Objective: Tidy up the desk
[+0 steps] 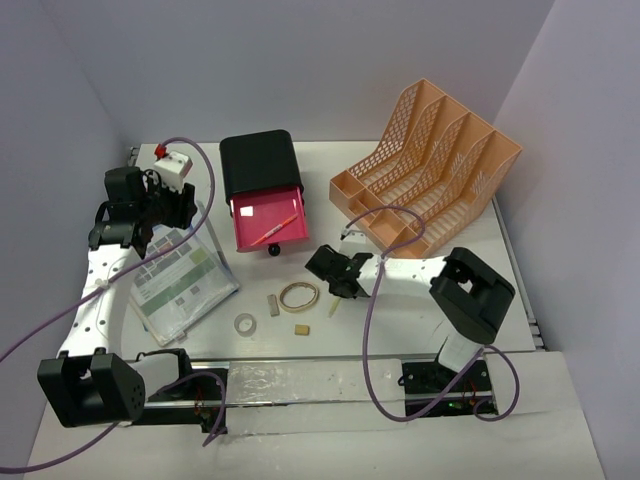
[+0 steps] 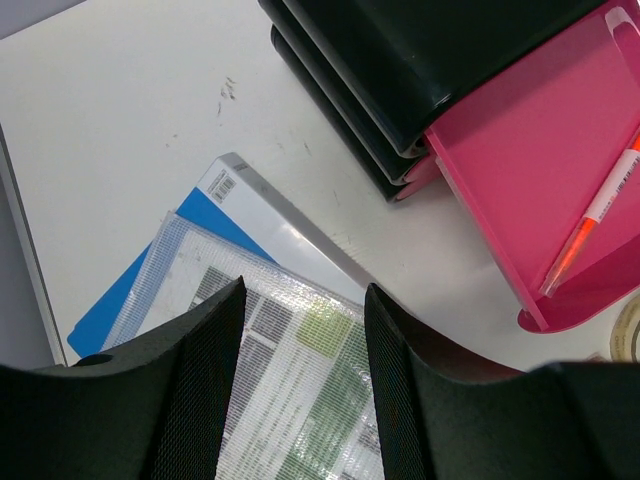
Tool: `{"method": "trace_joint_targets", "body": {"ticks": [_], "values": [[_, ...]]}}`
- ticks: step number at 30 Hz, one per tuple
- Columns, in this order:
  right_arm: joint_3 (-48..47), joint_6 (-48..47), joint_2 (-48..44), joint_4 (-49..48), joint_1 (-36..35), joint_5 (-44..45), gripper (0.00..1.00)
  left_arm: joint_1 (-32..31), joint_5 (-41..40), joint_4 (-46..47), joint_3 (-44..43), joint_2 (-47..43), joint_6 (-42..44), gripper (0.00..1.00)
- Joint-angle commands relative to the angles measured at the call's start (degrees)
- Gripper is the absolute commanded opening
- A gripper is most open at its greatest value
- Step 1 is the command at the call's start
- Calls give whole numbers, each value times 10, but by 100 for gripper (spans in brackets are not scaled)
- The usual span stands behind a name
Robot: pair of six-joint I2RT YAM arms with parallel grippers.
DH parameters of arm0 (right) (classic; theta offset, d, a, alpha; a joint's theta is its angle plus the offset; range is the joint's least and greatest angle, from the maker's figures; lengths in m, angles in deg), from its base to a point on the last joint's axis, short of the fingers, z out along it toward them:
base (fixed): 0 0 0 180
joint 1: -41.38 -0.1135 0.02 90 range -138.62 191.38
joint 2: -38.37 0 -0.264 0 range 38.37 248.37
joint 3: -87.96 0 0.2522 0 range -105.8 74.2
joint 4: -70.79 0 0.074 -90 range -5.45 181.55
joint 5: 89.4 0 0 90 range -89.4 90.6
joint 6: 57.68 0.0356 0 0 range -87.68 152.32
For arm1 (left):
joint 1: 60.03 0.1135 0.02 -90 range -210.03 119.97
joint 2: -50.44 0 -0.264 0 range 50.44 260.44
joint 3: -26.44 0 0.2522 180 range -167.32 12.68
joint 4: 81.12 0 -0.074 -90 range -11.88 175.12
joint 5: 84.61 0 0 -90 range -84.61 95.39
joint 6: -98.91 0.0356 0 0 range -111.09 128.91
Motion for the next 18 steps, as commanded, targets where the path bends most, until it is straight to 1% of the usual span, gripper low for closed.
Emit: {"method": "trace_joint_targets", "body": {"ticks": [1, 5, 8, 9, 10, 14, 18], "values": [[42, 25, -25, 25, -8, -10, 26, 7, 21, 22, -2, -13, 3, 57], [54, 32, -38, 39, -8, -5, 19, 8, 24, 22, -1, -16, 2, 58], [65, 38, -57, 43, -9, -2, 8, 8, 25, 22, 0, -19, 1, 57], [73, 41, -68, 42, -9, 0, 2, 9, 25, 22, 0, -19, 1, 57], [77, 41, -75, 41, -9, 1, 0, 9, 26, 22, 0, -19, 1, 58], [66, 34, -111, 49, -9, 20, 0, 9, 33, 26, 4, -13, -3, 58], [25, 0, -200, 35, -9, 49, 0, 9, 38, 25, 7, 0, -7, 57]]}}
